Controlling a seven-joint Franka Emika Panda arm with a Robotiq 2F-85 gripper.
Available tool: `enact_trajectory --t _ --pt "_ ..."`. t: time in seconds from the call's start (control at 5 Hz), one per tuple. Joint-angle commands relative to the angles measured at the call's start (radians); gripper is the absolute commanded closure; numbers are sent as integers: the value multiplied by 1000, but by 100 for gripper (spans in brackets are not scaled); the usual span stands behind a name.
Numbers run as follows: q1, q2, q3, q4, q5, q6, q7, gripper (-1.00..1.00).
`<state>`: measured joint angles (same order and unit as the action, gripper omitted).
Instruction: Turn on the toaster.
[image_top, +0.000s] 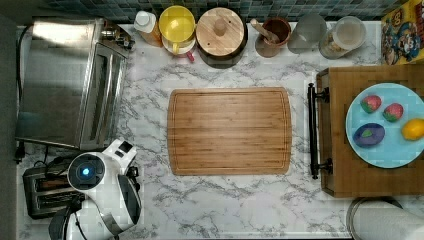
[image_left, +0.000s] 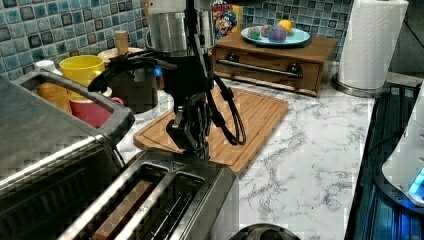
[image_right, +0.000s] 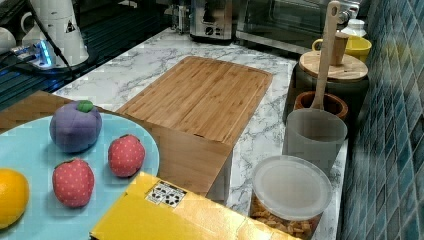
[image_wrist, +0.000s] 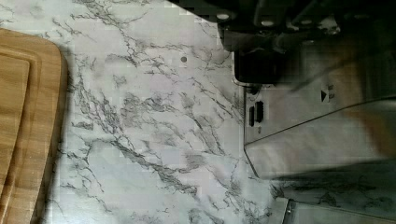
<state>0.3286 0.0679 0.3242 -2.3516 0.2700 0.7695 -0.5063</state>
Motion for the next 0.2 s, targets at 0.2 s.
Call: enact_trajectory --t 0.2 --pt "-3 197 -35 -178 -28 91 70 100"
